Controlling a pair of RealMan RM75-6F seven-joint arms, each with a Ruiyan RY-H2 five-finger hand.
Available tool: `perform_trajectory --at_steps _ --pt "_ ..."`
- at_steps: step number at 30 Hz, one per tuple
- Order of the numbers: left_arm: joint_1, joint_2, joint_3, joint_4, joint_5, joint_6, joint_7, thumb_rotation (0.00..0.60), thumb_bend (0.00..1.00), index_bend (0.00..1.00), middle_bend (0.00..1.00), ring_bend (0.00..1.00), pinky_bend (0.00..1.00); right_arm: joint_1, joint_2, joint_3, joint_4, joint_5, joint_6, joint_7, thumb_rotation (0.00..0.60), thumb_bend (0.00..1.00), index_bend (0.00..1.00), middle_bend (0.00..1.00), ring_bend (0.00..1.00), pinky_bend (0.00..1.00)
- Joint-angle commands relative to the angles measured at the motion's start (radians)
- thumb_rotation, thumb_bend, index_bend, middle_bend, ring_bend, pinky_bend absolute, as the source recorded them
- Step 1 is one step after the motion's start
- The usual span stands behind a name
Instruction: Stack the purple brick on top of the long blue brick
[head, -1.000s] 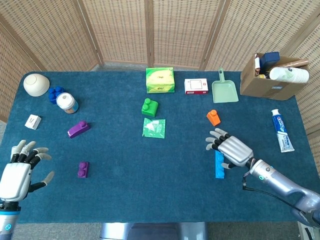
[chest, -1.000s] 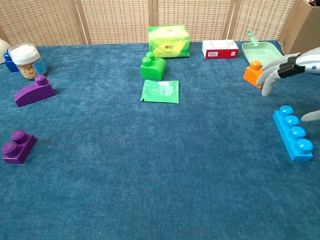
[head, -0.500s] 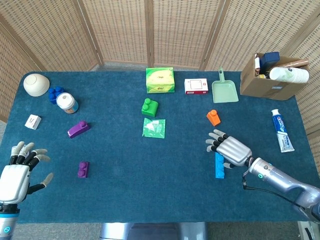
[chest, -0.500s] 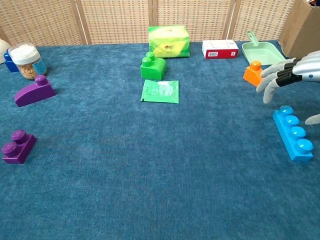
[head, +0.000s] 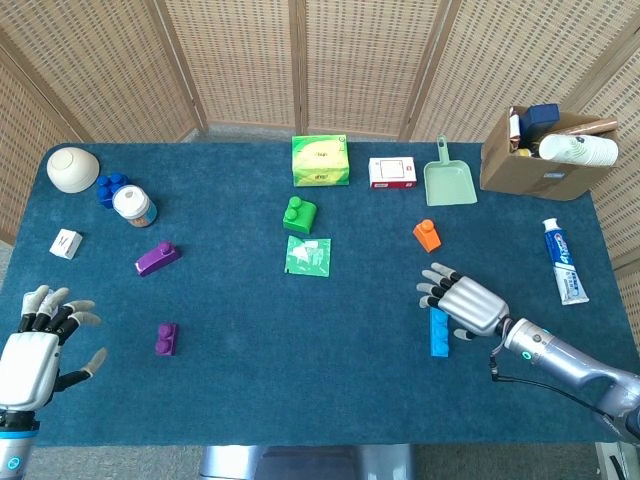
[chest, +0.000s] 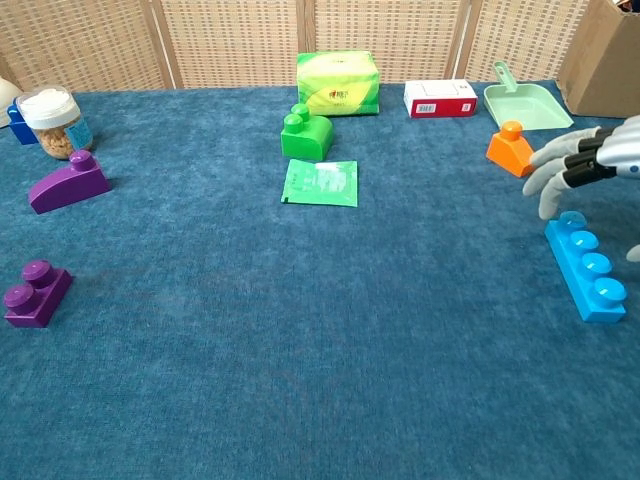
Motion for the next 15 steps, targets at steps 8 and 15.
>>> perform_trajectory --at_steps 8,15 --pt "0.004 -0.001 0.002 -0.004 0.0 0.002 0.005 0.58 0.32 0.41 0.33 0.14 0.0 -0.007 -0.044 -0.037 0.077 -0.004 0.014 0.031 0.6 0.16 0.3 0.18 0.03 0.07" --pt "0.003 -0.003 0.0 -0.008 0.002 0.0 0.008 0.579 0.32 0.41 0.33 0.14 0.0 -0.006 -0.069 -0.051 0.114 -0.002 0.024 0.061 0.6 0.16 0.31 0.19 0.03 0.07"
